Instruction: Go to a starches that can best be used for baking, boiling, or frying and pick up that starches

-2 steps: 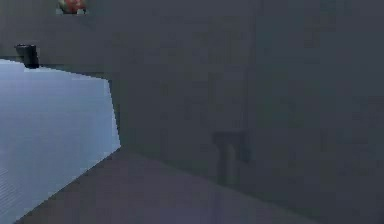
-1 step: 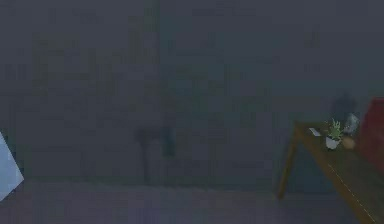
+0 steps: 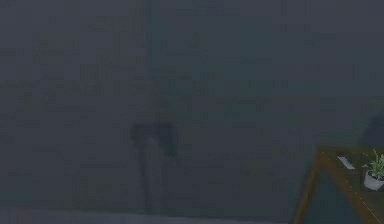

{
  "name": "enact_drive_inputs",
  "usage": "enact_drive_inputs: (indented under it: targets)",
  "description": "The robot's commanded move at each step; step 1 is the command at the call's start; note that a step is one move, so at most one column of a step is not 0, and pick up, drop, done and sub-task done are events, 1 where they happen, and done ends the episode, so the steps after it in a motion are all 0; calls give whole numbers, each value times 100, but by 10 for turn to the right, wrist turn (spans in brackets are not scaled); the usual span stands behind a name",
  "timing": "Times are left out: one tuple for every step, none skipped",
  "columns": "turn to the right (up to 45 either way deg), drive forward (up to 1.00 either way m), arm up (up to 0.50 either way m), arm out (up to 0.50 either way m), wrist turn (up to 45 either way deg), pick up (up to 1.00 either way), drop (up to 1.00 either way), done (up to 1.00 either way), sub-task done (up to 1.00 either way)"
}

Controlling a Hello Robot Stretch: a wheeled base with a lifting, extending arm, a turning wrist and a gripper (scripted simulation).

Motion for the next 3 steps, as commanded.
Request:
enact_drive_inputs:
  targets:
    - [450, 0, 0, 0, 0, 0, 0, 0, 0]
    - [60, 0, 0, 0, 0, 0, 0, 0, 0]
    - [30, 0, 0, 0, 0, 0, 0, 0, 0]
